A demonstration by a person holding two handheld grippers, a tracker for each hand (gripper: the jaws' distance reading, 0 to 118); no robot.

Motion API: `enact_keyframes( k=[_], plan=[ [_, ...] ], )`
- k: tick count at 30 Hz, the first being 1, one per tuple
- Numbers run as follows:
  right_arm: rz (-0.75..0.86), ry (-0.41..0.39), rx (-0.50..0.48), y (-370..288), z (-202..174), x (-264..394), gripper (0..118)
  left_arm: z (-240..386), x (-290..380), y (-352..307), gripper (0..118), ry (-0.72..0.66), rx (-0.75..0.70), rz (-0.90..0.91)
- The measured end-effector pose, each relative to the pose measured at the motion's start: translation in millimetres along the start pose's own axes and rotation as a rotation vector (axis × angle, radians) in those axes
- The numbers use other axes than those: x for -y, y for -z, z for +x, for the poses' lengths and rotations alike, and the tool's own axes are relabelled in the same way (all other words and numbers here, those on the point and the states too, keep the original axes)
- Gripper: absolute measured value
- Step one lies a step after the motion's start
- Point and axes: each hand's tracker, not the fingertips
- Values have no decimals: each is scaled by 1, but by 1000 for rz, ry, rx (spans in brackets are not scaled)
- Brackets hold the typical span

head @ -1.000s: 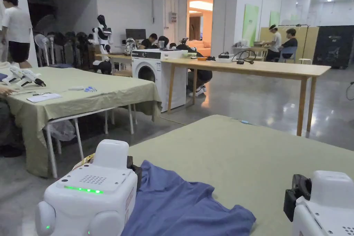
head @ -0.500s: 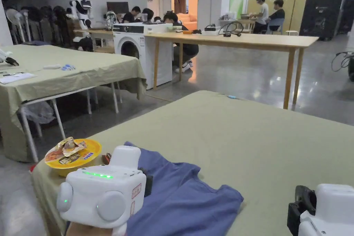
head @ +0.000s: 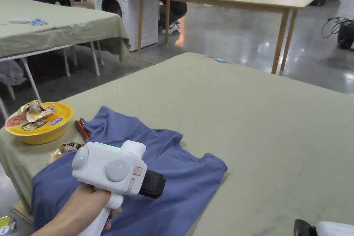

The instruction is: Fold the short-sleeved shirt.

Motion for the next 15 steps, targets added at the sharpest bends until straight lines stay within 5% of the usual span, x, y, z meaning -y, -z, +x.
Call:
enact_keyframes(
  k=[6, 7, 8, 10, 15],
  plan=[
    [-26, 33, 24, -22, 16, 10, 1, 12, 9, 24, 107, 52, -28, -64],
    [-27, 32, 35, -28, 20, 11, 1, 14, 7, 21, 97, 60, -39, -71],
    [-28, 34, 49, -35, 24, 13, 1, 16, 4, 11, 71, 45, -31, -62],
    [-26, 50, 62, -50, 33, 17, 1, 22, -1, -7, 0, 48, -24, -9],
    [-1, 108, 107, -96, 57, 25, 1, 38, -24, -57, 0, 59, -51, 51]
  ],
)
